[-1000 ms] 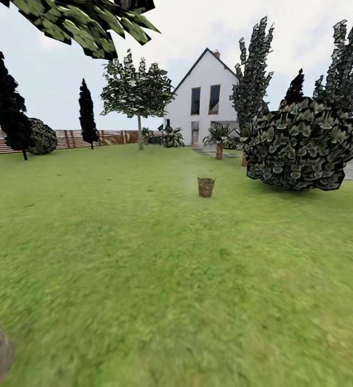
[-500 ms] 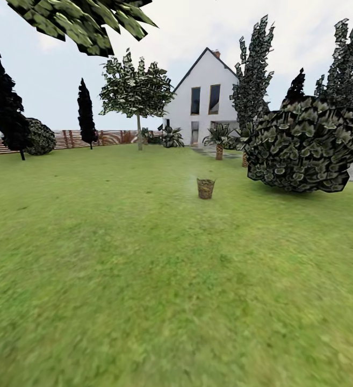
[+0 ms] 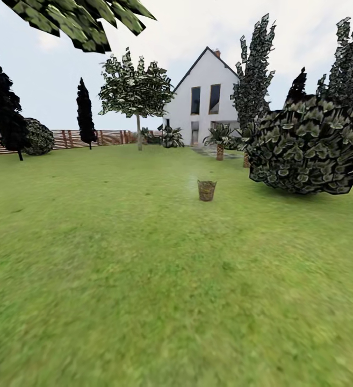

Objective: Take the three Easter eggs out of the wicker basket on the lawn in the garden, then place them on the lawn next to a single tree (choose any tree) so that all three eggs are next to the same tree and none are left in the basket.

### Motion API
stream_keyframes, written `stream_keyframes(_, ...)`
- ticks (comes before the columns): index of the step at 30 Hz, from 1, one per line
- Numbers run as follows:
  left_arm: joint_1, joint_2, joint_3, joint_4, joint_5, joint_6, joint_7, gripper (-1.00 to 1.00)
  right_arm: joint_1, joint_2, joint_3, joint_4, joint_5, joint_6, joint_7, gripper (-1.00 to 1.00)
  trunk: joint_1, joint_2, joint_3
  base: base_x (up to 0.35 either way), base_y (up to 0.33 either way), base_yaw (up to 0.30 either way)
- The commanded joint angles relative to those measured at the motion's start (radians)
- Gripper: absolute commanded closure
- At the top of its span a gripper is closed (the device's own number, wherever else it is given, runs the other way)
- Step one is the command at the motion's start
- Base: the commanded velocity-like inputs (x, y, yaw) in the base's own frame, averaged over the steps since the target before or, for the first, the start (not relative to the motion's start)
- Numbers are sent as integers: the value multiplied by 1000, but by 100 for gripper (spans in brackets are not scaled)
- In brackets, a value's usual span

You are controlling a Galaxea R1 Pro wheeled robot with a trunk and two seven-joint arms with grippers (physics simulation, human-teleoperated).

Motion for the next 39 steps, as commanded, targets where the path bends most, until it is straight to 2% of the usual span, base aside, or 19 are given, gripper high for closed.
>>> stream_keyframes(1,-1,0,0,1,-1,-4,1,-100,0,0,0,0,-1,0,1,-100,1,0,-1,336,0,0)
stream_keyframes(21,-1,0,0,1,-1,-4,1,-100,0,-1,2,1,1,0,1,-100,1,0,-1,336,0,-2)
stream_keyframes(28,-1,0,0,1,-1,-4,1,-100,0,-1,3,1,6,0,1,-100,1,0,2,337,0,-161)
stream_keyframes(39,-1,0,0,1,-1,-4,1,-100,0,1,3,0,6,1,1,-100,1,0,3,338,17,-24)
